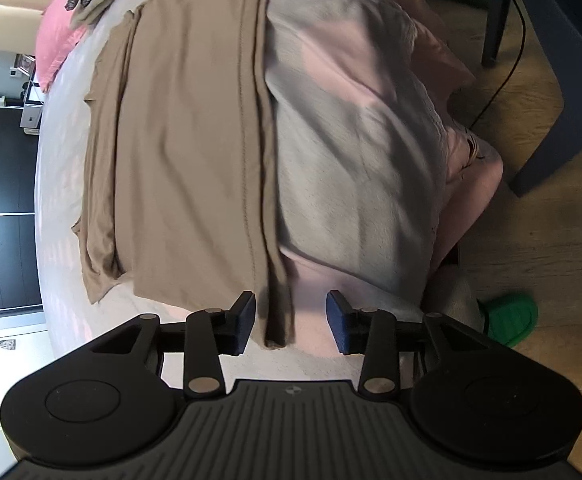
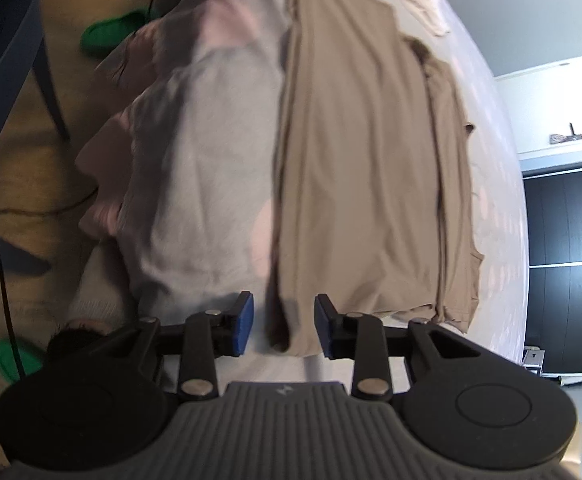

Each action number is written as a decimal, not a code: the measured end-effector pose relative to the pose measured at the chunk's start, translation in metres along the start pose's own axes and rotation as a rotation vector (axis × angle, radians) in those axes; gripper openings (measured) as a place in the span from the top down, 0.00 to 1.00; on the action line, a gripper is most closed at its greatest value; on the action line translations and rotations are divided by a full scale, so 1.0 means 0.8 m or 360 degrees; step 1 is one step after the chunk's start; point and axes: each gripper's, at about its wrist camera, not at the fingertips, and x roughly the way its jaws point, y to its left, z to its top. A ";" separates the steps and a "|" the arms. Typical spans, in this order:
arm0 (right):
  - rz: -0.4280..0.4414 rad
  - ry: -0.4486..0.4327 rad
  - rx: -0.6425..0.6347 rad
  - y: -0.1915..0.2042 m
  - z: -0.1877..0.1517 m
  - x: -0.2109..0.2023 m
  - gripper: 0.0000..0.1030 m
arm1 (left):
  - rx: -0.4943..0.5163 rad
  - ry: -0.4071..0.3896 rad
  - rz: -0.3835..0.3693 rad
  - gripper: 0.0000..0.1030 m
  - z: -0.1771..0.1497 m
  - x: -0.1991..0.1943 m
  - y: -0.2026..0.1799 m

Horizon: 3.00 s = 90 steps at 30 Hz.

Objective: Fold clothes
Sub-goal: 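Open both tools and reposition them along the folded edge, then grasp the folded edge with both tools and lift the tan strip, flipping it over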

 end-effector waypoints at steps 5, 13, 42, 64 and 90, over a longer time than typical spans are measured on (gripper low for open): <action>-0.0005 0.0029 -0.0027 0.011 0.016 0.012 0.60 | 0.0002 0.0015 0.0009 0.60 0.001 0.006 -0.002; -0.0057 0.0051 -0.0149 0.028 0.021 0.022 0.60 | 0.0018 0.0033 0.0040 0.50 0.003 0.015 -0.005; -0.0324 0.0168 -0.0257 0.032 0.026 0.049 0.95 | -0.0120 0.0125 0.0192 0.88 0.011 0.032 0.018; -0.0492 0.0046 0.0052 -0.041 0.024 -0.092 0.97 | -0.0768 -0.0054 0.0269 0.99 -0.012 -0.102 0.120; -0.0426 -0.0006 0.0474 -0.092 -0.002 -0.168 0.98 | -0.1021 -0.0259 0.0141 0.99 -0.028 -0.171 0.182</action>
